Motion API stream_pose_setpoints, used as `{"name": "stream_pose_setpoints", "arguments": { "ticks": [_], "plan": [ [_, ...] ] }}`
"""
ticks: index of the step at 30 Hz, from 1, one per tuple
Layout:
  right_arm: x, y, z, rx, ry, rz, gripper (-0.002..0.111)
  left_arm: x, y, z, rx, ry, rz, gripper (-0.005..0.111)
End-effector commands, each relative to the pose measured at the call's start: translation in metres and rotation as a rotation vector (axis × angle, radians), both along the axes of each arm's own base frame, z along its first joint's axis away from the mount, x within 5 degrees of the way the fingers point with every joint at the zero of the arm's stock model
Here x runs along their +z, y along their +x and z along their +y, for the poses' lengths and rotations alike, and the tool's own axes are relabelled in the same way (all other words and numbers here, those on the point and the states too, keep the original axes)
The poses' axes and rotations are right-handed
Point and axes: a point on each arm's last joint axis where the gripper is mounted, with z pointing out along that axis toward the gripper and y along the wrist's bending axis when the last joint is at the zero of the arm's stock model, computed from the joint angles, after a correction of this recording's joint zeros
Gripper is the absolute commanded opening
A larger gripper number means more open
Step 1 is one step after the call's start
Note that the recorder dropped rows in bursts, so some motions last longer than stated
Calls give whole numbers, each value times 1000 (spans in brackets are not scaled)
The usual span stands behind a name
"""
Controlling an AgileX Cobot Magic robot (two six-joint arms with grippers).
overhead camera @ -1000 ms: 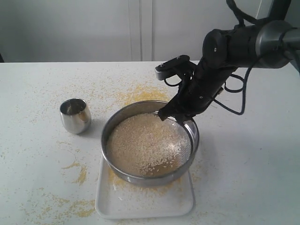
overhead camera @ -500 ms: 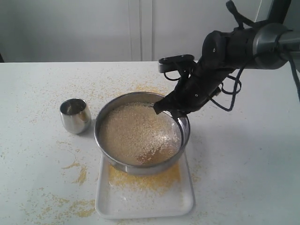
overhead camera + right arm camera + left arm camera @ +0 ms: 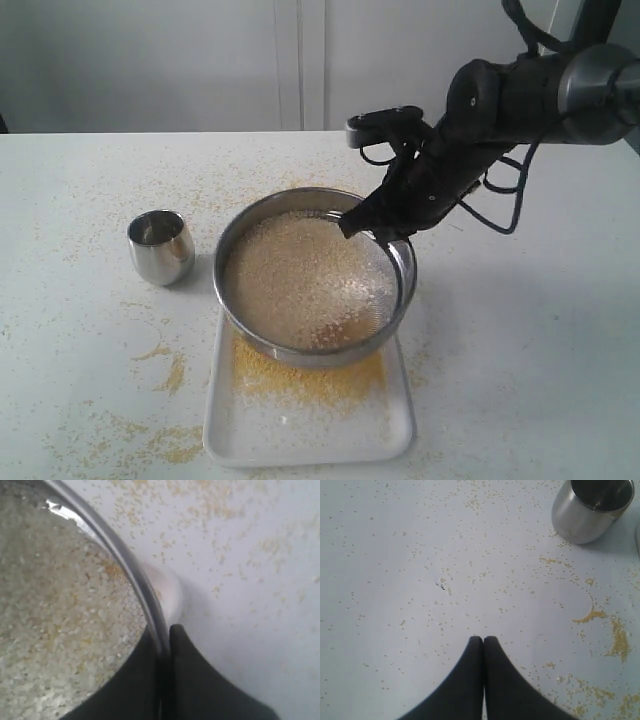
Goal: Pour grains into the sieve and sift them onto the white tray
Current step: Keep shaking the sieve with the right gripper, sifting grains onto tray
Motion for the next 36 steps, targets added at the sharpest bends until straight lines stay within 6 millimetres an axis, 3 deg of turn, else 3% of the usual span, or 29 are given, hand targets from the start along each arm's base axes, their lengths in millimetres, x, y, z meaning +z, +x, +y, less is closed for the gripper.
{"name": "stream_pose_setpoints", "arguments": {
  "ticks": [1, 2, 5, 6, 8, 9, 10, 13, 14, 15, 17, 18, 20, 21, 22, 24, 25, 27, 29, 30, 31, 33, 34, 35, 36],
  "plan": [
    [9, 9, -19, -380, 185, 53, 0, -1, -2, 1, 5, -2, 4, 1],
    [9, 7, -14, -308, 196, 67, 0, -1, -2, 1, 5, -2, 4, 1],
    [9, -13, 3, 231, 33, 38, 0, -1, -2, 1, 5, -2, 4, 1],
    [9, -10, -2, 188, -1, 20, 0, -1, -2, 1, 5, -2, 4, 1],
    [16, 8, -25, -282, 92, -19, 0, -1, -2, 1, 5, -2, 4, 1],
    [17, 12, -28, -399, 159, -22, 0, -1, -2, 1, 5, -2, 4, 1],
    [19, 12, -26, -368, 171, -29, 0, -1, -2, 1, 5, -2, 4, 1],
    [16, -7, -2, 205, -2, -63, 0, -1, -2, 1, 5, -2, 4, 1],
    [15, -9, -3, 223, -30, -57, 0, -1, -2, 1, 5, -2, 4, 1],
    [15, -4, -9, 100, -11, -55, 0, -1, -2, 1, 5, -2, 4, 1],
    [17, 7, -21, -320, 170, 9, 0, -1, -2, 1, 5, -2, 4, 1],
    [16, 6, -18, -330, 199, 28, 0, -1, -2, 1, 5, -2, 4, 1],
    [15, -7, -3, 96, 52, -19, 0, -1, -2, 1, 5, -2, 4, 1],
    [15, -10, -1, 198, 9, -35, 0, -1, -2, 1, 5, -2, 4, 1],
    [15, -5, -7, 117, -8, -58, 0, -1, -2, 1, 5, -2, 4, 1],
    [18, 8, -22, -284, 123, -22, 0, -1, -2, 1, 5, -2, 4, 1],
    [18, 10, -25, -395, 188, 0, 0, -1, -2, 1, 5, -2, 4, 1],
    [16, 1, -13, -189, 138, 15, 0, -1, -2, 1, 5, -2, 4, 1],
    [10, -18, 1, 262, -24, 36, 0, -1, -2, 1, 5, -2, 4, 1],
    [9, -18, -3, 283, -82, 25, 0, -1, -2, 1, 5, -2, 4, 1],
    [11, -9, -12, 116, -87, -2, 0, -1, -2, 1, 5, -2, 4, 1],
    [13, 6, -32, -373, 65, 27, 0, -1, -2, 1, 5, -2, 4, 1],
    [13, 8, -34, -460, 129, 43, 0, -1, -2, 1, 5, -2, 4, 1],
    [13, 8, -30, -392, 137, 39, 0, -1, -2, 1, 5, -2, 4, 1],
    [11, 2, -18, -214, 121, 38, 0, -1, -2, 1, 5, -2, 4, 1]
  ]
}}
